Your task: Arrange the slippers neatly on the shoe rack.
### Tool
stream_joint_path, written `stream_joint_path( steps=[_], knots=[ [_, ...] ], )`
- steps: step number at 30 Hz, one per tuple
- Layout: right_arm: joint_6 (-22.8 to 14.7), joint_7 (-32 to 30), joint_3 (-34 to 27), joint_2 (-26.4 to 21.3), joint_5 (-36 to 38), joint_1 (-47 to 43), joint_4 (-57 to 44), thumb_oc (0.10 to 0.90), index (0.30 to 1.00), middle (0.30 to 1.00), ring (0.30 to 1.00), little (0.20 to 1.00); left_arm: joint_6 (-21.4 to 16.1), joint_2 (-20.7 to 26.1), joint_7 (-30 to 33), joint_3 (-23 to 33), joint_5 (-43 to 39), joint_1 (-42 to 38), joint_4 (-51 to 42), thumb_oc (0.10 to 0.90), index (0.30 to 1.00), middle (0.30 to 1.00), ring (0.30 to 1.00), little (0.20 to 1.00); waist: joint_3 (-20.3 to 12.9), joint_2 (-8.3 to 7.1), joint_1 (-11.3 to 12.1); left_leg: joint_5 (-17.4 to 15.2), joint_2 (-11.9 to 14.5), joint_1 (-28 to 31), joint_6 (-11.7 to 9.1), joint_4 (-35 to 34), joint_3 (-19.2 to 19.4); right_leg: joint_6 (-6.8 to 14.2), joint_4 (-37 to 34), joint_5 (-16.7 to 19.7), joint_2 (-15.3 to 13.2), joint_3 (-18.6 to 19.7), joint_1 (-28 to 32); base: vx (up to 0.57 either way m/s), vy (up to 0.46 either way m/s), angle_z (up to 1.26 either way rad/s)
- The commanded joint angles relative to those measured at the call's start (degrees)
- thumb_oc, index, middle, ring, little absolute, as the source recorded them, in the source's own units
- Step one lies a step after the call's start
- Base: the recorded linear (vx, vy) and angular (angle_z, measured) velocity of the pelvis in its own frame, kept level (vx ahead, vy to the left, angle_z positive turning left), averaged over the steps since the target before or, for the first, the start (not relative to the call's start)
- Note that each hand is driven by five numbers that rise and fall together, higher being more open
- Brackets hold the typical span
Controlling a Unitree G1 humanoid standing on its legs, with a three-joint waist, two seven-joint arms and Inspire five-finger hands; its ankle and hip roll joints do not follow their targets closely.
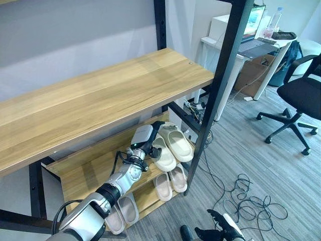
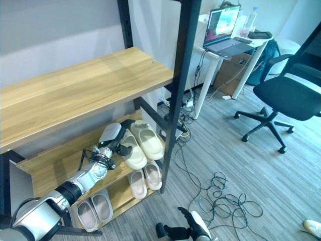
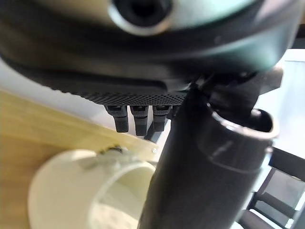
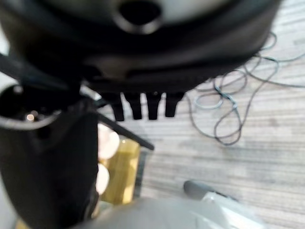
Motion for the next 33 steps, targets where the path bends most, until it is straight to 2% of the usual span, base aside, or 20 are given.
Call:
stream_joint_path(
  steps=[1, 12, 15, 21, 24, 26, 27, 30, 33],
  knots=[
    [-1.7, -1.1, -0.9, 0.1, 0.6, -0.6, -1.6, 0.800, 0.900, 0.900, 0.900, 0.900, -5.1, 0.1, 1.6, 3.0, -2.5, -5.1, 0.6, 0.800, 0.900, 0.900, 0.900, 0.900, -0.8, -0.67, 0.6, -4.3, 0.0, -0.3, -1.0, 0.5, -4.7, 3.9, 0.7, -7.6, -2.3, -5.0, 3.0, 0.00, 0.000, 0.00],
    [-1.5, -1.1, -0.8, 1.5, 1.4, -1.2, -0.2, 0.800, 0.900, 0.900, 0.900, 0.900, -7.8, 2.6, 2.2, 8.2, -9.6, -2.4, -12.3, 0.800, 0.900, 0.900, 0.900, 0.900, -0.8, -0.83, 1.8, -4.0, -0.2, -0.3, -0.9, 0.5, -5.8, 3.7, 0.7, -7.9, -2.6, -6.0, 3.8, 0.00, 0.000, 0.03],
    [-1.5, -0.9, -1.0, 2.3, 1.9, -1.6, 0.5, 0.800, 0.900, 0.900, 0.900, 0.900, -8.5, 4.8, 2.4, 10.0, -8.2, 0.3, -17.2, 0.800, 0.900, 0.900, 0.900, 0.900, -0.7, -1.04, 2.4, -4.0, -0.2, -0.4, -0.9, 0.5, -6.0, 3.7, 0.7, -7.8, -2.6, -6.3, 3.8, 0.00, 0.008, 0.08],
    [-1.2, -1.3, -1.4, 3.8, 2.3, -2.4, 3.1, 0.800, 0.900, 0.900, 0.900, 0.900, -10.1, 5.4, 2.3, 14.9, -14.3, 7.7, -24.2, 0.800, 0.900, 0.900, 0.900, 0.900, -0.8, -1.67, 3.6, -3.8, -0.3, -0.4, -0.8, 0.5, -6.4, 3.7, 0.7, -7.6, -2.8, -6.7, 4.1, -0.02, 0.015, 0.04],
    [-0.6, -1.4, -2.0, 4.9, 2.9, -4.0, 5.7, 0.800, 0.900, 0.900, 0.900, 0.900, -13.5, 4.1, -2.9, 18.8, -27.7, 15.9, -29.4, 0.800, 0.900, 0.900, 0.900, 0.900, -1.1, -2.27, 5.0, -3.6, -0.3, -0.3, -0.6, 0.5, -6.8, 3.5, 0.7, -7.5, -2.8, -7.1, 4.5, -0.03, 0.023, 0.02],
    [-0.5, -1.5, -1.9, 5.3, 2.9, -4.3, 6.6, 0.800, 0.900, 0.900, 0.900, 0.900, -13.7, 4.3, -4.6, 19.6, -30.7, 17.8, -30.8, 0.800, 0.900, 0.900, 0.900, 0.900, -1.3, -2.50, 5.2, -3.6, -0.4, -0.3, -0.6, 0.5, -6.9, 3.4, 0.7, -7.5, -2.8, -7.2, 4.6, -0.04, 0.017, 0.10],
    [0.1, -1.3, -1.8, 6.0, 2.8, -5.4, 10.2, 0.800, 0.900, 0.900, 0.900, 0.900, -13.9, 4.9, -7.6, 20.1, -33.5, 21.7, -33.4, 0.800, 0.900, 0.900, 0.900, 0.900, -1.6, -2.85, 6.3, -3.5, -0.3, -0.3, -0.5, 0.5, -7.3, 3.4, 0.7, -7.4, -2.8, -7.6, 5.0, -0.07, 0.026, 0.18],
    [0.5, -1.5, -1.3, 6.9, 2.3, -6.6, 13.9, 0.800, 0.900, 0.900, 0.900, 0.900, -13.2, 5.7, -10.0, 20.2, -34.5, 24.7, -35.6, 0.800, 0.900, 0.900, 0.900, 0.900, -2.1, -3.19, 7.1, -3.4, -0.3, -0.2, -0.4, 0.5, -7.7, 3.4, 0.7, -7.4, -2.8, -8.2, 5.4, -0.04, 0.017, 0.13],
    [2.0, -1.9, 0.1, 8.5, 0.5, -10.1, 21.0, 0.800, 0.900, 0.900, 0.900, 0.900, -12.0, 7.7, -16.7, 17.7, -37.9, 29.8, -40.9, 0.800, 0.900, 0.900, 0.900, 0.900, -2.5, -3.72, 9.3, -3.1, -0.5, 0.0, -0.2, 0.5, -9.2, 3.4, 0.7, -7.2, -3.0, -9.9, 6.4, -0.10, 0.061, 0.27]
  ],
)
